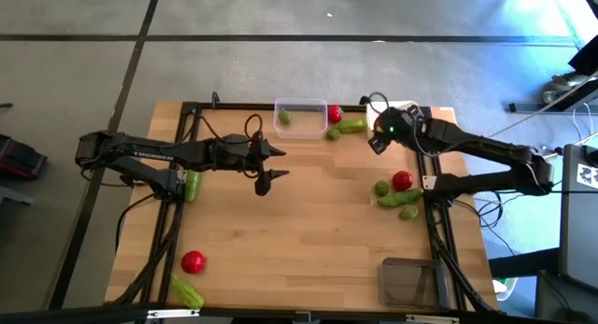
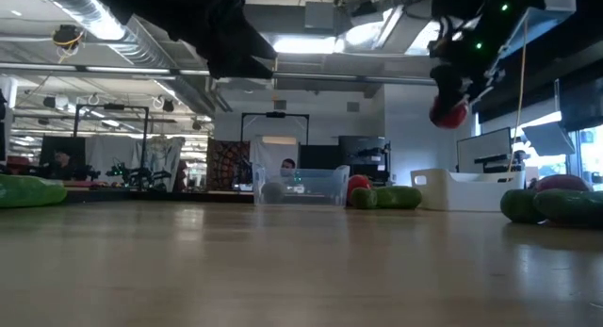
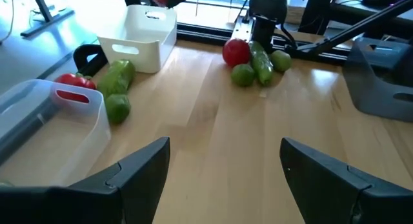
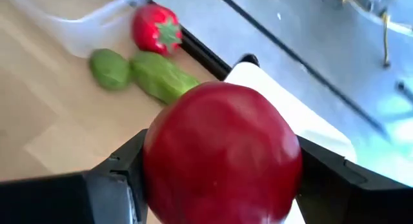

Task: Sort produce into baskets
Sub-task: Put the red tomato into the white bin

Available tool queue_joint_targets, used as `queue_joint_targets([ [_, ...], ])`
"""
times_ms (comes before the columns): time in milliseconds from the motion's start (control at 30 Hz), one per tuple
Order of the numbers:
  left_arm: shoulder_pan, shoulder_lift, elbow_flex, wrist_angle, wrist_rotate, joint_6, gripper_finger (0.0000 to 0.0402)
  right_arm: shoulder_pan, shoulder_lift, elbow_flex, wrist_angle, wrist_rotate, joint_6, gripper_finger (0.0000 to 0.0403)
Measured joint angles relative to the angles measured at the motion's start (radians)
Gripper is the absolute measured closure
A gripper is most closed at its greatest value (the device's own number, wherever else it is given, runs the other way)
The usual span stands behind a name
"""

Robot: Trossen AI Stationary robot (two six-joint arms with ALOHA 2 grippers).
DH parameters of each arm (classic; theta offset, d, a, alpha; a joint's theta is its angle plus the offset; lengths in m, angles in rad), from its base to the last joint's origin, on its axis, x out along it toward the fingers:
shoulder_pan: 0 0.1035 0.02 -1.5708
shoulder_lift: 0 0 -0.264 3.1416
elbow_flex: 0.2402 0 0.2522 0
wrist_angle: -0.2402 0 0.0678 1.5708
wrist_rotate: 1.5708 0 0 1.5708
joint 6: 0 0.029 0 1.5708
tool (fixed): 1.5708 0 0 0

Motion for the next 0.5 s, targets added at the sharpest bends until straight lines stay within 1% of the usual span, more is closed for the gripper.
queue_joint_targets([
  [267, 0.002, 0.0, 0.0, 0.001, -0.001, 0.0, 0.0112, -0.189, 0.072, 0.0, 0.019, -0.093, -0.006, 0.0145],
  [400, 0.003, 0.0, 0.0, 0.001, -0.003, 0.0, 0.0112, -0.269, 0.135, 0.0, 0.09, -0.136, -0.034, 0.0145],
  [500, 0.003, 0.0, 0.0, 0.002, -0.003, 0.0, 0.0112, -0.331, 0.19, 0.0, 0.157, -0.209, -0.063, 0.0145],
])
